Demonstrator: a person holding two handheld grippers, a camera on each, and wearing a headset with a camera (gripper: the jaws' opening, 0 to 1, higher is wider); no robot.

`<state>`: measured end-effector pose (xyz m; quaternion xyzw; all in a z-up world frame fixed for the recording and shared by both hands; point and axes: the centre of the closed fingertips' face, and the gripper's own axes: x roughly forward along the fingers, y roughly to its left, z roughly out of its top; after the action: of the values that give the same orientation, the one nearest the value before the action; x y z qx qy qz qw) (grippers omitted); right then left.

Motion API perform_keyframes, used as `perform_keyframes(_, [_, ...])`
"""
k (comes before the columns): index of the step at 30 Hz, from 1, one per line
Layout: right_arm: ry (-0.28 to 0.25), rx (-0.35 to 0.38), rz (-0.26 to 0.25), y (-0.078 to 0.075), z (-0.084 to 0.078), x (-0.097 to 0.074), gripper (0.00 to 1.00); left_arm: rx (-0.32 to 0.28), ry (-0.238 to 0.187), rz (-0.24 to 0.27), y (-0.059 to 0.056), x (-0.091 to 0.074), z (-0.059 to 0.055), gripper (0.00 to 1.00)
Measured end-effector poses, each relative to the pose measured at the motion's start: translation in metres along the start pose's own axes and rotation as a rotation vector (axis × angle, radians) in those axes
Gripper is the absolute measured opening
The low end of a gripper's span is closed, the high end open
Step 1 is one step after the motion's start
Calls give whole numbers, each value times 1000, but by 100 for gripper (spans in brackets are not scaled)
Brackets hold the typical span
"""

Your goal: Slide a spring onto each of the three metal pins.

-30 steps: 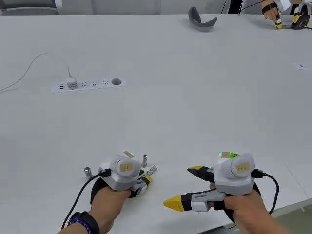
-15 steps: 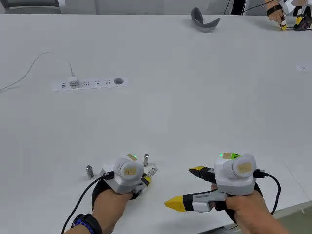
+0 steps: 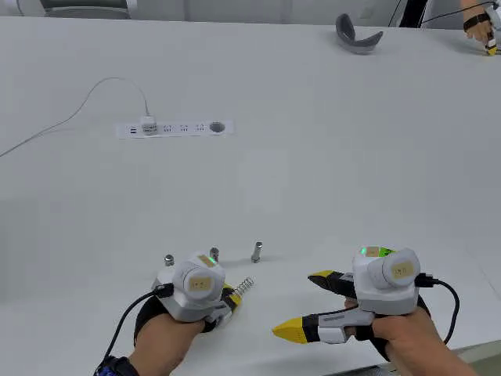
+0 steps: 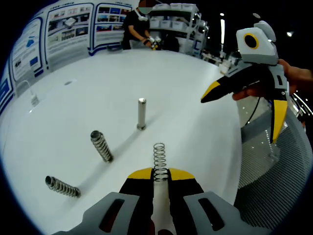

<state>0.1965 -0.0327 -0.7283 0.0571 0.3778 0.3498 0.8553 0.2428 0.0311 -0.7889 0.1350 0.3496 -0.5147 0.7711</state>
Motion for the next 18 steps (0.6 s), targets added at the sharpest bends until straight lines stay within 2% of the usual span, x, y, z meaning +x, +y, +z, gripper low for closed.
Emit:
perform_keyframes(5, [7, -3, 33, 11, 3, 10, 84, -5, 1, 5, 9, -19, -12, 10])
perform_keyframes(8, [7, -13, 53, 18, 6, 16, 83, -40, -6, 7, 14, -29, -15, 10])
perform_keyframes(18, [38, -40, 120, 37, 12, 36, 81, -39, -32, 19, 23, -63, -23, 10])
